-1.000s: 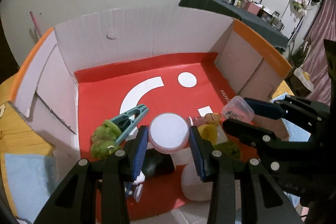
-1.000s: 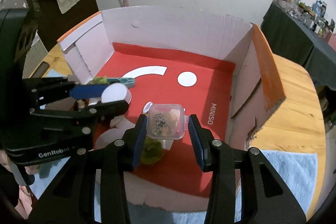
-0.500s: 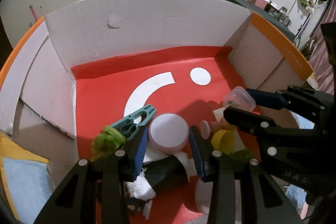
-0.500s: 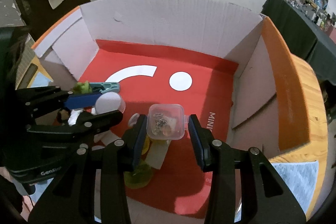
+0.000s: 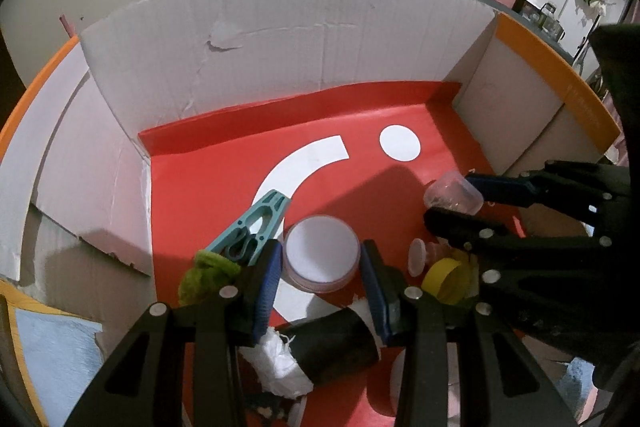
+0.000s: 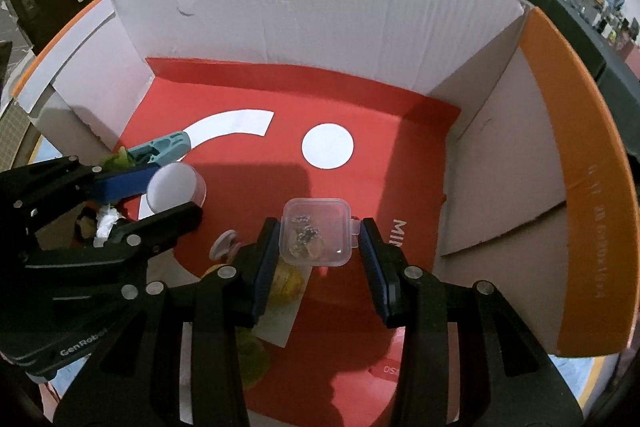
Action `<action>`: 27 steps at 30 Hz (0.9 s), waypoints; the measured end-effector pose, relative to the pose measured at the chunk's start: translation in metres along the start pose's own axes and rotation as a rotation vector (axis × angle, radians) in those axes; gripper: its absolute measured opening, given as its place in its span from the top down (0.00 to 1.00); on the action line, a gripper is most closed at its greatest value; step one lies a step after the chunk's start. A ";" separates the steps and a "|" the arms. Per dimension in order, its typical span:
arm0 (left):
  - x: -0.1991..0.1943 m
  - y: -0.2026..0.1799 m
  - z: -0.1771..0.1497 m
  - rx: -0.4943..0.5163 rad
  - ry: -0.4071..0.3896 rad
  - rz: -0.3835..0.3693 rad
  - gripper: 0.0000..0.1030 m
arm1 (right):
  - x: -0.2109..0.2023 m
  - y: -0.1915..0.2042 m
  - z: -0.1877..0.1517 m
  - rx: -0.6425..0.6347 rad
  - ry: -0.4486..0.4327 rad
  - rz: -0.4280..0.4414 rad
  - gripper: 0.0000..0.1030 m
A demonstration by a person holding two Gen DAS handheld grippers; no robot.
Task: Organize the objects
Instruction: 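Lower the lid into the box with the left tool while the right tool lowers the container, open both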
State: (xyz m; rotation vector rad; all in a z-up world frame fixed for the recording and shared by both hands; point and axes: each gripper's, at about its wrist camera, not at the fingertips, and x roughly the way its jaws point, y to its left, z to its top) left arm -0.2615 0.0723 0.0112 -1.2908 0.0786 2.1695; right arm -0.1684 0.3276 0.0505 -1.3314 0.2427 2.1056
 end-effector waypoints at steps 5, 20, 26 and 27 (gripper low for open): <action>0.000 0.000 0.000 -0.001 0.000 0.001 0.59 | 0.001 -0.001 -0.001 -0.007 0.010 -0.006 0.63; 0.001 0.003 -0.002 -0.019 -0.011 -0.007 0.59 | -0.005 -0.006 -0.011 -0.001 0.007 -0.011 0.62; -0.001 0.004 -0.004 -0.017 -0.016 0.001 0.58 | -0.009 -0.010 -0.015 0.008 0.004 -0.006 0.62; -0.002 0.004 -0.004 -0.018 -0.017 0.002 0.58 | -0.009 -0.010 -0.016 0.011 0.003 -0.004 0.62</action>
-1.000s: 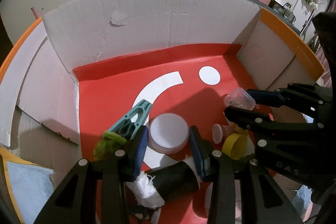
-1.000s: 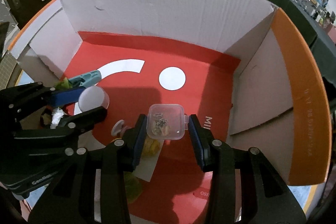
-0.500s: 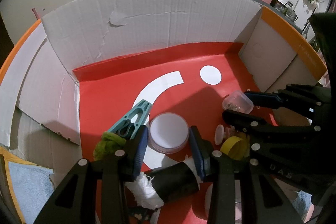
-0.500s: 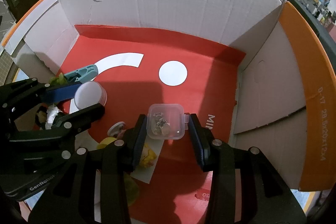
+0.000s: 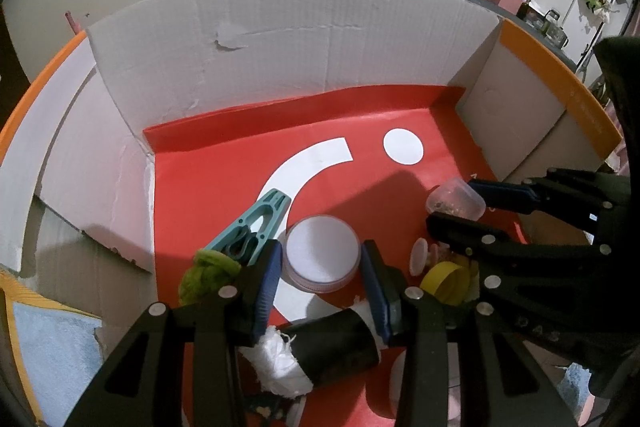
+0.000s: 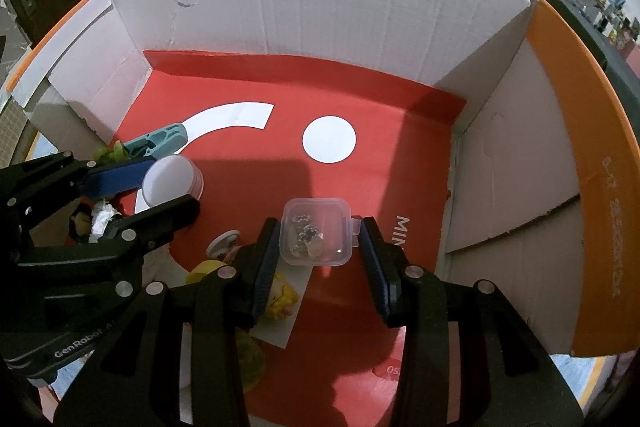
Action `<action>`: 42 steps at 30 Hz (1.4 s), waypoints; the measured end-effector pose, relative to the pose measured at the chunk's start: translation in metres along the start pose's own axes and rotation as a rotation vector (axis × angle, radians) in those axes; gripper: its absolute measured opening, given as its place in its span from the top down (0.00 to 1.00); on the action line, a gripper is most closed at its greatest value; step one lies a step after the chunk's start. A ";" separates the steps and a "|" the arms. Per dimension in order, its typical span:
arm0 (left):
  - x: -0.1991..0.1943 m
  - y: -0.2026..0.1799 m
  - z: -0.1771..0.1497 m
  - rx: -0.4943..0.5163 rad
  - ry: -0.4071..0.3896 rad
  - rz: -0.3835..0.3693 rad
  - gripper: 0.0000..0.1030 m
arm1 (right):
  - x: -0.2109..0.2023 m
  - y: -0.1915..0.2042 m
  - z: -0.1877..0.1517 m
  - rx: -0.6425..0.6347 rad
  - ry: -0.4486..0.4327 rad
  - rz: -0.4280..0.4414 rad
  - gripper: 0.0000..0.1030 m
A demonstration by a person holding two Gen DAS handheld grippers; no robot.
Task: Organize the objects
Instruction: 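Lower the lid into the box with the left tool while the right tool lowers the container, open both, then withdraw both open tools from the box back over the rug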
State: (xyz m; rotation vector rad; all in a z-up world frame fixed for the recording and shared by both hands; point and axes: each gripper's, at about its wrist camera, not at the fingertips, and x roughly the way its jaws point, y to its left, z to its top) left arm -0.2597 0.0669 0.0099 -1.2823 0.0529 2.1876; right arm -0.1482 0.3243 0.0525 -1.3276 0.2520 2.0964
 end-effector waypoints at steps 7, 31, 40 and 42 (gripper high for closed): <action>-0.010 -0.002 -0.003 0.009 -0.031 0.021 0.54 | -0.012 0.005 0.001 0.009 -0.006 0.018 0.56; -0.059 -0.005 -0.028 -0.013 -0.147 0.036 0.34 | -0.051 0.015 -0.024 0.003 -0.111 0.025 0.43; -0.078 -0.007 -0.043 -0.015 -0.192 0.070 0.26 | -0.058 0.031 -0.034 0.014 -0.159 0.037 0.34; -0.081 -0.007 -0.046 -0.018 -0.201 0.072 0.24 | -0.062 0.033 -0.038 0.012 -0.170 0.033 0.31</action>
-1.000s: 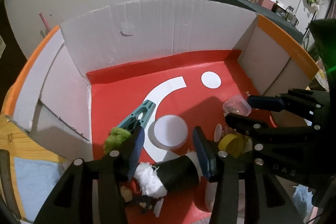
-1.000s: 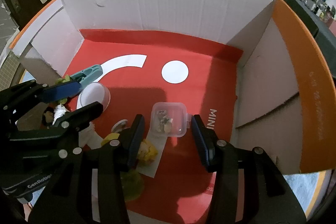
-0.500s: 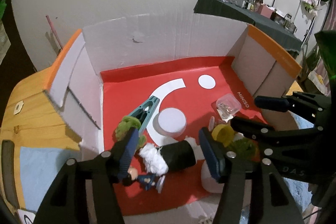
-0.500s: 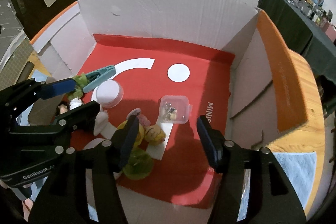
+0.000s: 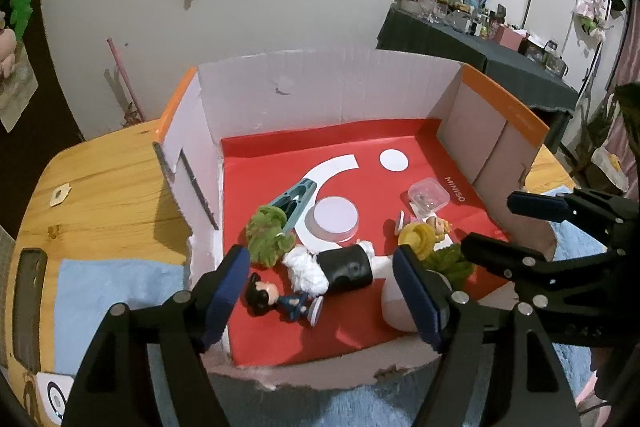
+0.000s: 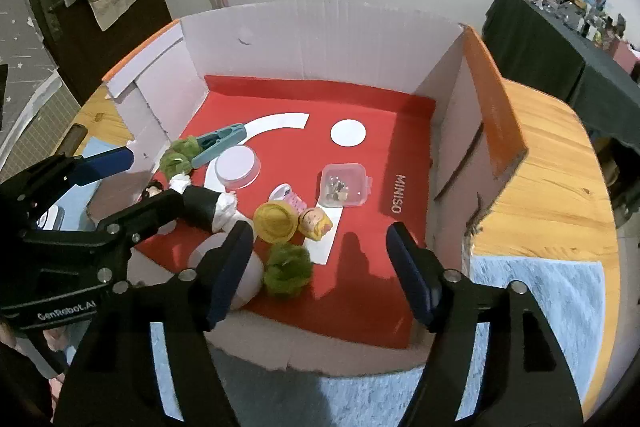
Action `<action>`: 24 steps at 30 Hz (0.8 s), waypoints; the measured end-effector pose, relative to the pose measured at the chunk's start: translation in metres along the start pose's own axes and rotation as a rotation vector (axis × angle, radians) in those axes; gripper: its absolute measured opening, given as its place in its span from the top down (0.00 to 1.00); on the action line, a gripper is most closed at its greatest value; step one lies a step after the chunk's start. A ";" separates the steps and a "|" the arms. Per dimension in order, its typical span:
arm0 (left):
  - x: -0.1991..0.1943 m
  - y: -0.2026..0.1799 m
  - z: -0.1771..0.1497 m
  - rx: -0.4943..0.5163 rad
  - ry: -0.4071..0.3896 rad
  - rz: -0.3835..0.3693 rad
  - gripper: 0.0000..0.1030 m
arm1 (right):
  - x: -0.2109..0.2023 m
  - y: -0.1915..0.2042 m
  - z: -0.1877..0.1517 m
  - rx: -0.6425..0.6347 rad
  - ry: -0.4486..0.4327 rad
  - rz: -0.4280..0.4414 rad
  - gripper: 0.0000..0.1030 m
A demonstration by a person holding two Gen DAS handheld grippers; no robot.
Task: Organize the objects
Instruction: 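Withdraw both open tools from the box back over the rug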
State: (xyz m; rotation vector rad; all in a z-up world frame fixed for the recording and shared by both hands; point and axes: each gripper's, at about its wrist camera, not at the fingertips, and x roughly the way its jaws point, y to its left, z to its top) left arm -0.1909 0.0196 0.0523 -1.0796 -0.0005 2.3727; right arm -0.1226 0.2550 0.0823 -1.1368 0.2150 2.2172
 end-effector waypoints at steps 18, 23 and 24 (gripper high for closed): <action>-0.025 -0.001 -0.031 -0.021 -0.044 0.016 0.00 | -0.036 0.017 -0.029 0.003 -0.084 0.001 0.20; -0.033 -0.004 -0.041 -0.010 -0.062 0.013 0.00 | -0.045 0.022 -0.040 0.005 -0.113 0.000 0.20; -0.034 -0.005 -0.042 -0.006 -0.067 0.017 0.00 | -0.046 0.023 -0.041 0.006 -0.119 0.002 0.20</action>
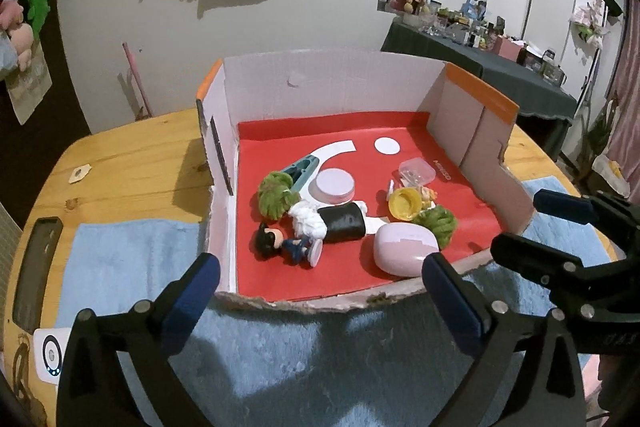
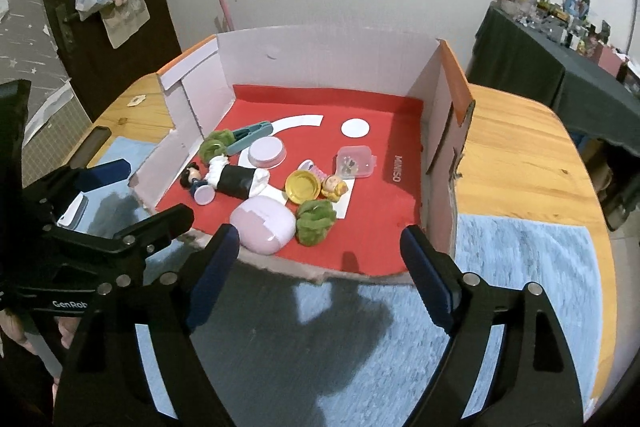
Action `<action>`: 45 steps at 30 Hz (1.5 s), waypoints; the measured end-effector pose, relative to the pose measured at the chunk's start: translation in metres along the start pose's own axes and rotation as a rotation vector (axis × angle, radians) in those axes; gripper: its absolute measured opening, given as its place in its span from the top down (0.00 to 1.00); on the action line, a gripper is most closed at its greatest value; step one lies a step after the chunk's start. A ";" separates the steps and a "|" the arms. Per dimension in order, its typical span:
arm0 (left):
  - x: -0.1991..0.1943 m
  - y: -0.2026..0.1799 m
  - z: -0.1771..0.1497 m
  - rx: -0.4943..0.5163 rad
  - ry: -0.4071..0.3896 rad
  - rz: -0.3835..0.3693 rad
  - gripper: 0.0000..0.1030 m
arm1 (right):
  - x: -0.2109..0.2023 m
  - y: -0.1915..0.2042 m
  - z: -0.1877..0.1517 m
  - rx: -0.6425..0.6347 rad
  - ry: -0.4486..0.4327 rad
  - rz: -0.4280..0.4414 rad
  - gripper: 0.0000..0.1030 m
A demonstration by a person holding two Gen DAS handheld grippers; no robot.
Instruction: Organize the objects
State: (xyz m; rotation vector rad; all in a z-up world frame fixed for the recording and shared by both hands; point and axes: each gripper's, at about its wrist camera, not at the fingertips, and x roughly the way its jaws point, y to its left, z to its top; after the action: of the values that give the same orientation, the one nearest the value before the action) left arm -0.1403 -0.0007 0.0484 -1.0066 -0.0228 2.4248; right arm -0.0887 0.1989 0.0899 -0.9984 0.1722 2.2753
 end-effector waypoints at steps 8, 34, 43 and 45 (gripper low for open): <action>-0.001 -0.001 -0.004 -0.007 0.003 -0.008 0.00 | -0.004 0.001 -0.003 0.003 -0.011 -0.013 0.20; -0.009 -0.003 -0.032 -0.030 -0.003 -0.019 0.00 | -0.007 0.006 -0.032 0.035 -0.011 0.012 0.20; -0.001 -0.003 -0.054 -0.052 0.043 -0.021 0.00 | -0.004 0.007 -0.054 0.046 0.001 0.009 0.20; 0.001 -0.002 -0.058 -0.057 0.053 -0.020 0.00 | -0.002 0.008 -0.059 0.045 0.006 0.002 0.20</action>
State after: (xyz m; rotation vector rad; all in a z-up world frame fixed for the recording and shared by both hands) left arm -0.1013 -0.0084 0.0062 -1.0906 -0.0835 2.3905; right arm -0.0563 0.1709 0.0488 -0.9821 0.2264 2.2605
